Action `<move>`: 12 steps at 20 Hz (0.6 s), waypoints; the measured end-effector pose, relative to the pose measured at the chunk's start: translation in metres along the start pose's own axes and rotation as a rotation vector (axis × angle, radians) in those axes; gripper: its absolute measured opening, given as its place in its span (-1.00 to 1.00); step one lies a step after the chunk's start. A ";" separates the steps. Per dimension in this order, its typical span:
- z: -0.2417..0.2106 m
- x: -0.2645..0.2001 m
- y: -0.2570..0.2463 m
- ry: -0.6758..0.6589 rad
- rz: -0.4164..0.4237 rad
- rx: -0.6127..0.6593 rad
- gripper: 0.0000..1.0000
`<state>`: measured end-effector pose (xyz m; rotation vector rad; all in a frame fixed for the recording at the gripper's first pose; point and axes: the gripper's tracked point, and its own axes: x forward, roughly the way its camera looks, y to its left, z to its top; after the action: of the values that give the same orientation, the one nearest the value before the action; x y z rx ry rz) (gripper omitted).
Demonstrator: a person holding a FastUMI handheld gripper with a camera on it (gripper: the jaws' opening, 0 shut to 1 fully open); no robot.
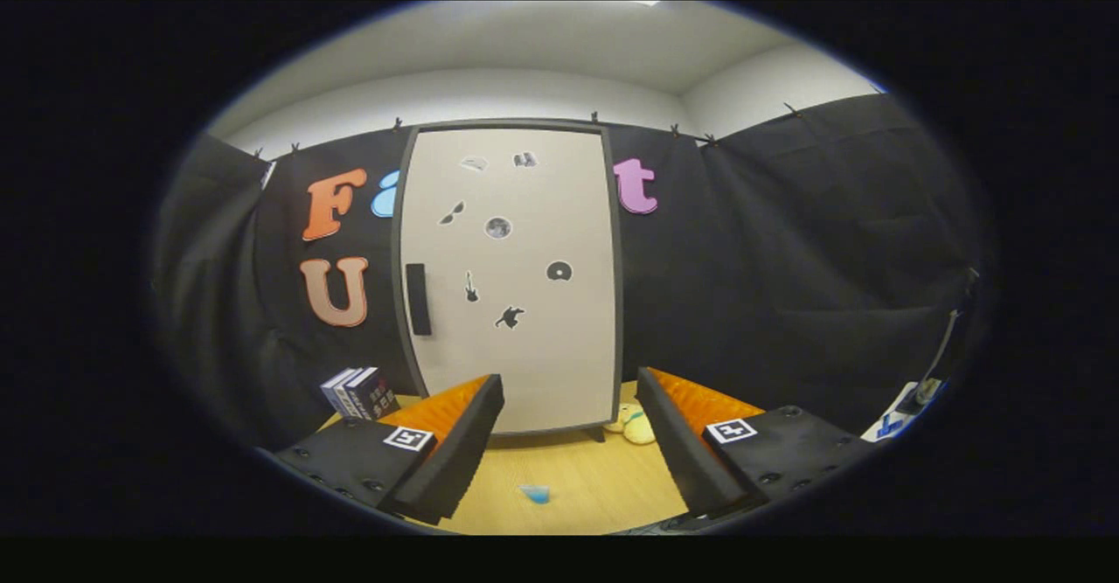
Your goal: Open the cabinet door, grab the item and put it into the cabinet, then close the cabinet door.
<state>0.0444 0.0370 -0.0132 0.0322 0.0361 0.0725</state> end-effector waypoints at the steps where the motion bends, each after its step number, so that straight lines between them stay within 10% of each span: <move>1: -0.002 0.006 0.005 0.005 0.011 0.000 0.96; 12: -0.015 0.097 0.105 0.065 0.190 -0.014 0.96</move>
<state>0.1328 0.1493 -0.0285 0.0188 0.0975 0.2638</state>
